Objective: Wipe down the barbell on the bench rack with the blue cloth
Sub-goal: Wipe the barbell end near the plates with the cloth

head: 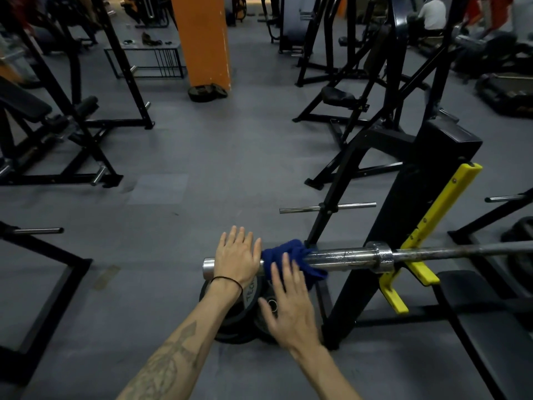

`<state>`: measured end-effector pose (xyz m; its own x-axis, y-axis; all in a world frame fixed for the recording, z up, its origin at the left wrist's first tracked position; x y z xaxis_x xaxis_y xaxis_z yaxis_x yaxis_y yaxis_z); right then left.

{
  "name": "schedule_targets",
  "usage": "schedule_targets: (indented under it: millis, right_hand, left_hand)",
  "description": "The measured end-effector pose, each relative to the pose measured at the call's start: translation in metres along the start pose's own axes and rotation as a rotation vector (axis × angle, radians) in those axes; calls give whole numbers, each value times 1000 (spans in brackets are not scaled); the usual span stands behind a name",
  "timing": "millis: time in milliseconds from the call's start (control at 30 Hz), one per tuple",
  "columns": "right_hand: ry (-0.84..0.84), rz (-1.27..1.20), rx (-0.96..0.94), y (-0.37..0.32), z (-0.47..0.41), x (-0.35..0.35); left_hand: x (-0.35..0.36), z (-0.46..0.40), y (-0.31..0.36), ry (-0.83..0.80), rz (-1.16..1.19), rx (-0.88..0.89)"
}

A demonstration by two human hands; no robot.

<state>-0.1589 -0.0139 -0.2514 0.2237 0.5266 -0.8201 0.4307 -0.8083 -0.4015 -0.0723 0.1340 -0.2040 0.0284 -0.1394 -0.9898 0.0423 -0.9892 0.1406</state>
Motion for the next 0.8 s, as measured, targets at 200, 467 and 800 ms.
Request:
schedule_targets:
  millis: [200,467,800]
  right_hand:
    - [87,40,106,28,5,-14]
    - [33,133,-66,35,3,-17]
    - [53,91,28,35,3,-20]
  left_hand:
    - [5,32,9,208,25,127]
    - [7,20,7,224,-10,111]
    - [7,-4,4,-11,-9,-21]
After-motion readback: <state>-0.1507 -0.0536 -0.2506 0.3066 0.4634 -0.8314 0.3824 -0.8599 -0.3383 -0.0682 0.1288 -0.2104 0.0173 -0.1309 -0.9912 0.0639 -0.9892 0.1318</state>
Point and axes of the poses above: each hand's wrist, its own z-axis away from the middle knuckle, its own x-axis out of the palm, y = z × x, the point moved 5 cm from there along -z, towards the middle knuckle, and after that the axes turned 3 degrees about -z, right-handed, at the moved point
